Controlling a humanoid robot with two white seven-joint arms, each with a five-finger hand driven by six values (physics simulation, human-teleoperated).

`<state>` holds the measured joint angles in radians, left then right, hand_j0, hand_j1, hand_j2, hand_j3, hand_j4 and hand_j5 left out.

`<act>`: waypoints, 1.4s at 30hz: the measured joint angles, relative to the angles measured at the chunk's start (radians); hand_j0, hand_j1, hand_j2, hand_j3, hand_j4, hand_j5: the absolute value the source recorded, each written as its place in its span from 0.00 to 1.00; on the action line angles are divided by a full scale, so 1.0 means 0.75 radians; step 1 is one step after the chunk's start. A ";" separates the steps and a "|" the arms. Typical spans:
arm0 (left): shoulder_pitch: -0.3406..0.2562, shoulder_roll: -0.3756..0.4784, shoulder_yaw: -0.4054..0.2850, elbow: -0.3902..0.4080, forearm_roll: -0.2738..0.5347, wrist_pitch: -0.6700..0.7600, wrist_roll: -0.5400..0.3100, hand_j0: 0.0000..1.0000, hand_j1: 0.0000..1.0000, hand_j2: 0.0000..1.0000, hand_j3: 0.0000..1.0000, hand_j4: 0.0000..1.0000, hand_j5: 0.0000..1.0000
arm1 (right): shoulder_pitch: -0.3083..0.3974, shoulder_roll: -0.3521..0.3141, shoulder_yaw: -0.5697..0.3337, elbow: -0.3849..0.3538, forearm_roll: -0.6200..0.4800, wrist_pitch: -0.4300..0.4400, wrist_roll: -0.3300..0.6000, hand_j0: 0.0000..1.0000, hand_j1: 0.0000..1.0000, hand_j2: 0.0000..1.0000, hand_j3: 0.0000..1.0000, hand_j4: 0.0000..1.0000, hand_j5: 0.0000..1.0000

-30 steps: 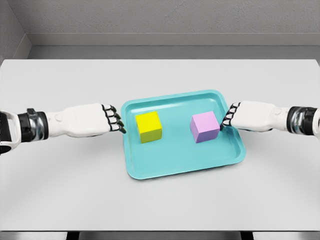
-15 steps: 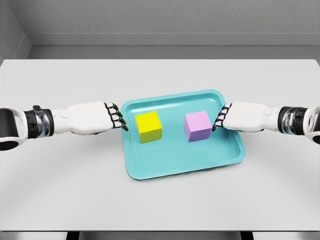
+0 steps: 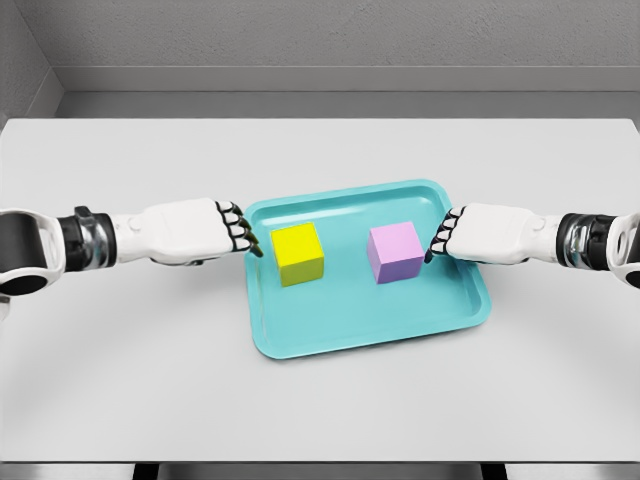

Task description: Push two cubes

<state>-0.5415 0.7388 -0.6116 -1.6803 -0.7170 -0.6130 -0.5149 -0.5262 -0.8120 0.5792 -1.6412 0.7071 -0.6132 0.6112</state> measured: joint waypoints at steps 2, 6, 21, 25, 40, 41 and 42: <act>-0.002 -0.012 -0.005 0.000 -0.003 0.000 -0.005 0.83 0.83 0.83 0.83 0.83 0.83 | 0.000 0.000 0.000 0.000 0.003 0.000 0.000 0.77 0.77 0.77 0.77 0.77 0.77; -0.004 -0.034 -0.010 0.002 -0.007 0.000 -0.018 0.83 0.83 0.83 0.83 0.83 0.83 | 0.000 0.000 0.001 0.000 0.006 0.000 0.000 0.77 0.77 0.77 0.77 0.77 0.77; -0.025 -0.108 -0.011 0.001 -0.031 0.000 -0.048 0.83 0.83 0.83 0.83 0.83 0.83 | -0.020 0.038 0.037 -0.002 0.007 0.000 0.000 0.77 0.77 0.77 0.77 0.77 0.77; -0.025 -0.114 -0.012 0.008 -0.035 0.000 -0.048 0.83 0.83 0.83 0.83 0.83 0.83 | -0.039 0.053 0.048 -0.002 0.007 0.000 0.000 0.77 0.77 0.77 0.77 0.77 0.77; -0.029 -0.160 -0.014 0.013 -0.057 0.000 -0.051 0.83 0.83 0.83 0.83 0.83 0.83 | -0.098 0.124 0.070 0.088 0.054 0.000 0.000 0.77 0.77 0.77 0.77 0.77 0.77; -0.029 -0.163 -0.013 0.013 -0.057 0.000 -0.053 0.83 0.83 0.83 0.83 0.83 0.83 | -0.106 0.126 0.070 0.098 0.056 0.000 0.000 0.77 0.77 0.77 0.77 0.77 0.77; -0.039 -0.167 -0.013 0.013 -0.058 0.000 -0.055 0.83 0.83 0.83 0.83 0.83 0.83 | -0.112 0.128 0.071 0.108 0.058 0.000 0.000 0.77 0.77 0.77 0.77 0.77 0.77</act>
<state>-0.5706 0.6137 -0.6214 -1.6704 -0.7604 -0.6133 -0.5561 -0.6105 -0.7160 0.6321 -1.5602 0.7508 -0.6130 0.6111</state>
